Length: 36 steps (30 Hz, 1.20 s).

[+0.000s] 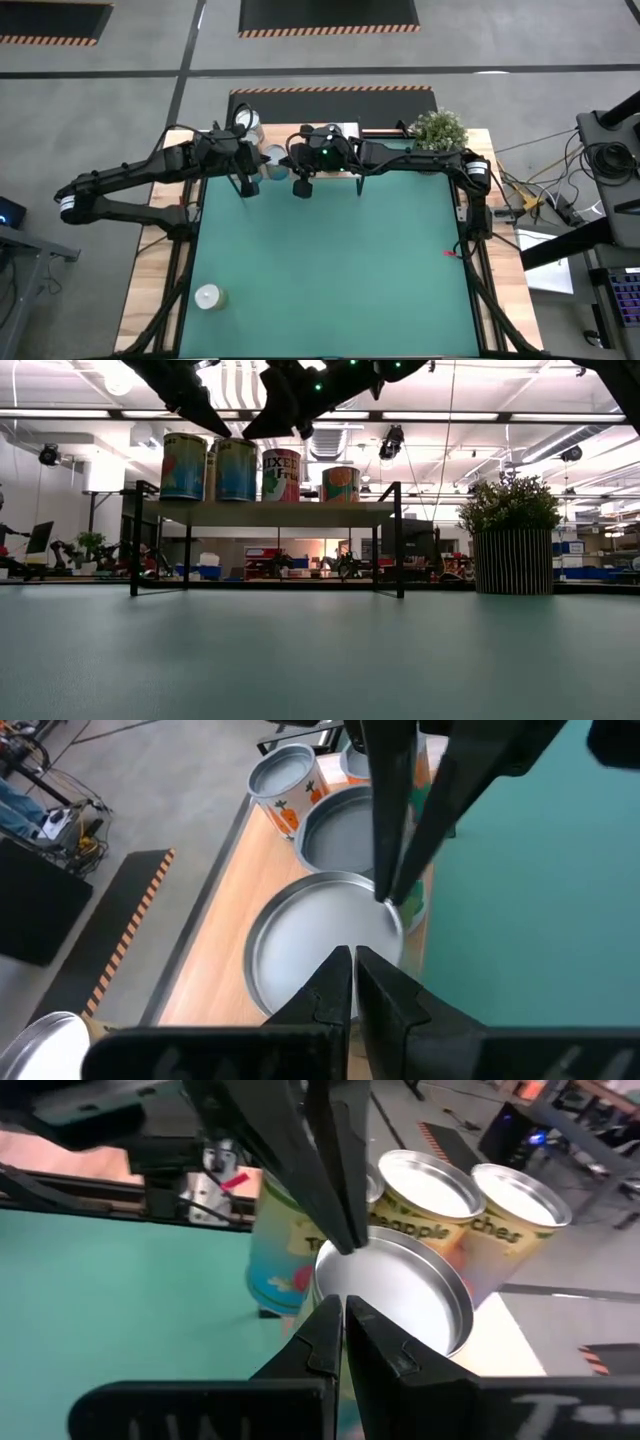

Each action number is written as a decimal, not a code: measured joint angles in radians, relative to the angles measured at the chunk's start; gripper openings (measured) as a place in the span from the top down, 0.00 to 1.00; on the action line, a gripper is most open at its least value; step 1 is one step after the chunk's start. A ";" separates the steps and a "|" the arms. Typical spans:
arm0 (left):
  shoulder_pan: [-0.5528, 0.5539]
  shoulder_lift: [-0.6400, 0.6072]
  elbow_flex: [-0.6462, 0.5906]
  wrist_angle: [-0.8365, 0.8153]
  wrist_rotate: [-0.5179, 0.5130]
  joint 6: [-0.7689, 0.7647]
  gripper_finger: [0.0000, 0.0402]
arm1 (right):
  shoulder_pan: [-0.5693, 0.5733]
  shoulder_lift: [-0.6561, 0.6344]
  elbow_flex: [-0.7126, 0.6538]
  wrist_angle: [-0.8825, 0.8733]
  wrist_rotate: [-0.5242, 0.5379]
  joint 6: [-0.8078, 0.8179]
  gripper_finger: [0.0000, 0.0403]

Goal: Pick and place cans onto a shelf
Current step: Put the canned cherries on the shelf

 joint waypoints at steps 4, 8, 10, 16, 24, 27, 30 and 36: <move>0.000 0.000 0.000 0.000 0.007 -0.013 1.00 | -0.002 0.000 0.000 -0.002 0.022 -0.017 0.98; 0.000 0.000 0.000 0.000 0.015 -0.017 1.00 | -0.003 0.000 0.000 -0.004 0.022 -0.017 0.98; 0.000 0.000 0.000 0.000 0.015 -0.023 1.00 | -0.003 0.000 0.000 -0.005 0.023 -0.022 0.98; 0.000 0.000 0.000 0.016 0.015 -0.025 1.00 | -0.003 -0.001 0.000 -0.006 0.023 -0.024 0.98; 0.001 0.038 0.001 0.049 -0.129 -0.012 1.00 | -0.003 -0.002 0.000 -0.008 0.022 -0.025 0.98; 0.000 0.060 0.001 0.044 -0.130 -0.011 1.00 | -0.003 -0.002 0.000 -0.009 0.022 -0.025 0.98; 0.000 0.067 0.003 0.038 -0.133 -0.012 1.00 | -0.003 -0.002 0.000 -0.011 0.022 -0.029 0.98; 0.000 0.064 0.012 0.022 -0.126 -0.047 1.00 | -0.003 -0.002 0.000 -0.015 0.021 -0.041 0.98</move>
